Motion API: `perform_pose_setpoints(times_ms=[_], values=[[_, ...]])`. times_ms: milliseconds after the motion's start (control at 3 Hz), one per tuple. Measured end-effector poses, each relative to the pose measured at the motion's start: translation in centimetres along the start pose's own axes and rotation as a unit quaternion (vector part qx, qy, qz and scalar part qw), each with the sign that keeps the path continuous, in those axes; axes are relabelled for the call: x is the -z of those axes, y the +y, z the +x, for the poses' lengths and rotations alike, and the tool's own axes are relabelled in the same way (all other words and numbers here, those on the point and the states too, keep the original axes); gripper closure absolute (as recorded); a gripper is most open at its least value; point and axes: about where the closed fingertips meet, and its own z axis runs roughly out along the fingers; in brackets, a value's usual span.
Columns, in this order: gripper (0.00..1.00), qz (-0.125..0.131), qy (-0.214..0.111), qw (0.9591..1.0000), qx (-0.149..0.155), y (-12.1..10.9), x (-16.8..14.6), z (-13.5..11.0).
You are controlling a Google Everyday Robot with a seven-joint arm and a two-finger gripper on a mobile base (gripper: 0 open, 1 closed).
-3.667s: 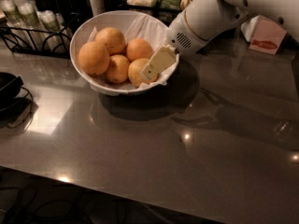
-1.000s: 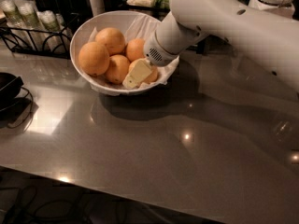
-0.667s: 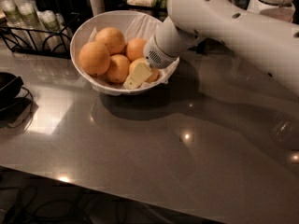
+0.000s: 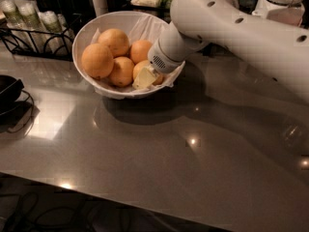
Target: Pick orange from white bowl
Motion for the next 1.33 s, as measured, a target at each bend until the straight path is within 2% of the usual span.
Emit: perform_pose_setpoints(times_ms=[667, 1000, 1333], values=[[0.90, 0.000, 0.000, 1.0000, 0.000, 0.00, 0.00, 0.00], [1.00, 0.000, 0.000, 1.0000, 0.000, 0.01, 0.00, 0.00], [1.00, 0.000, 0.000, 1.0000, 0.000, 0.01, 0.01, -0.01]])
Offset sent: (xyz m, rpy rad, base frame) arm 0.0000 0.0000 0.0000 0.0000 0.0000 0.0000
